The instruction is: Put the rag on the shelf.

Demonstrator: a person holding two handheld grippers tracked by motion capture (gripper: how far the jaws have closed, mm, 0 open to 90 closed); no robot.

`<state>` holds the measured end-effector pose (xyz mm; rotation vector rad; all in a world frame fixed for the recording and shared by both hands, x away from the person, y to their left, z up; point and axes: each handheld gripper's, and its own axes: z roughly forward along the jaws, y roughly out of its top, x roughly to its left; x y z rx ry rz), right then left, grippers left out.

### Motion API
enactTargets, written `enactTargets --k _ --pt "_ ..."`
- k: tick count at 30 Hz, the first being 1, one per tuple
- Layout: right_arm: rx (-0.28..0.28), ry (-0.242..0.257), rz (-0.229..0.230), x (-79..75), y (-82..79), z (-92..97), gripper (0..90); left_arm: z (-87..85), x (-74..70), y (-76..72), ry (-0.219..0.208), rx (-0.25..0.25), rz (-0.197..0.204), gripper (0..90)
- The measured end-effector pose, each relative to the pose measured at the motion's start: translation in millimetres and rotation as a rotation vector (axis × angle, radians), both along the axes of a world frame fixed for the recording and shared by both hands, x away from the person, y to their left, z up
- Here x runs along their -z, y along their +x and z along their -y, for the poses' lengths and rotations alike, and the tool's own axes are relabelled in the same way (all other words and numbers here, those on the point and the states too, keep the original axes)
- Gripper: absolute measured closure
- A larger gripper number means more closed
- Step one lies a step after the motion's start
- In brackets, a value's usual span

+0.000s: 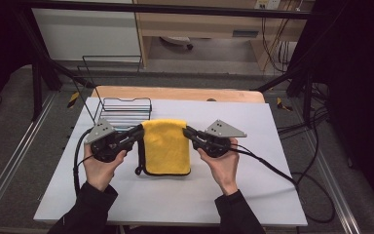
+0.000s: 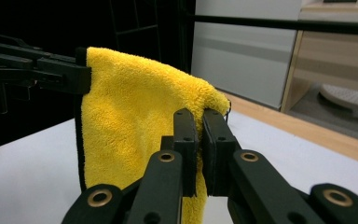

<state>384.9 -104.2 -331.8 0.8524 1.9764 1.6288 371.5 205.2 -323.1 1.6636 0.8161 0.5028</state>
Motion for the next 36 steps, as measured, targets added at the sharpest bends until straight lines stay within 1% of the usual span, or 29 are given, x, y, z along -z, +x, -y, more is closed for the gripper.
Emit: enactTargets --k 4,7,11,14,21,27,31,36 --pt "-0.002 0.019 0.027 -6.7 -1.0 -3.7 85.7 -5.3 -6.5 -1.0 -0.02 -0.011 0.024 78.9" --pt "-0.007 0.028 0.037 -12.2 -1.3 -7.4 85.7 -9.0 -9.7 -1.1 -0.031 -0.02 0.041 78.9" --pt "-0.014 0.037 0.055 -19.0 -1.1 -13.9 85.7 -14.6 -13.8 -0.6 -0.038 -0.032 0.056 78.9" --pt "-0.016 0.048 0.067 -22.9 -0.3 -19.4 85.7 -19.2 -17.7 -0.7 -0.044 -0.044 0.075 78.9" --pt "-0.022 0.06 0.097 -33.1 2.6 -32.5 85.7 -27.7 -28.8 0.6 -0.053 -0.069 0.116 78.9" --pt "-0.018 0.075 0.124 -44.2 6.1 -41.3 85.7 -35.0 -37.2 3.3 -0.083 -0.089 0.152 78.9" --pt "-0.017 0.083 0.144 -51.6 8.6 -47.6 85.7 -39.8 -43.6 5.5 -0.083 -0.108 0.176 78.9" --pt "-0.018 0.091 0.163 -59.1 13.6 -55.7 85.7 -46.5 -51.7 9.0 -0.101 -0.123 0.191 78.9"
